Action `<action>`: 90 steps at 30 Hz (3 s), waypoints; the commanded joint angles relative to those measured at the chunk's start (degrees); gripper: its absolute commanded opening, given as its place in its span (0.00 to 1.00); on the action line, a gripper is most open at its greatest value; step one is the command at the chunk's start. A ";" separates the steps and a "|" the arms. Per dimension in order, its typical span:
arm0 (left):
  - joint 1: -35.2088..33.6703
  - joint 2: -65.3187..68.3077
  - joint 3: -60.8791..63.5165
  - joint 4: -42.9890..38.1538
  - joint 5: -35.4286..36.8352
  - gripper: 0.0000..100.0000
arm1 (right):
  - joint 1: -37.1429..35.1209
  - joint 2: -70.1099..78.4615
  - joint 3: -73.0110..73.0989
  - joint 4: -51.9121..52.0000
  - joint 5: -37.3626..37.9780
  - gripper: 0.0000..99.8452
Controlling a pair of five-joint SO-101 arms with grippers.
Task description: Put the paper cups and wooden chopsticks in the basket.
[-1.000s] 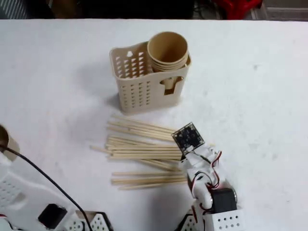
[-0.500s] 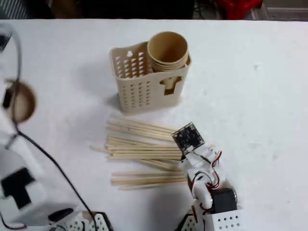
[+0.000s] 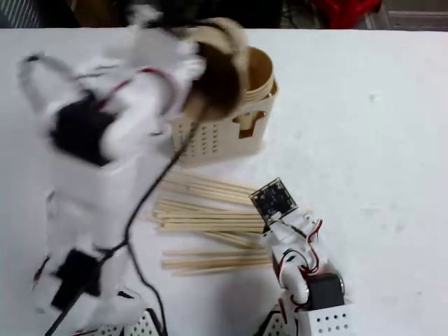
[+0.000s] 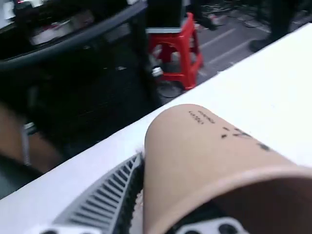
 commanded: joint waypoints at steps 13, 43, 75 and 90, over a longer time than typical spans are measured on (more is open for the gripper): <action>0.13 27.30 -20.31 6.68 10.55 0.06 | 0.04 -0.40 -0.26 -2.07 0.62 0.02; -3.82 31.52 -23.65 -12.84 12.04 0.19 | 0.04 -0.40 -0.18 -1.89 0.62 0.02; -4.53 44.09 -27.08 6.07 12.48 0.19 | 0.04 -0.40 -0.18 -1.89 0.62 0.02; -8.22 35.91 -50.73 19.52 11.43 0.19 | 0.13 -0.40 -0.18 -1.89 0.62 0.02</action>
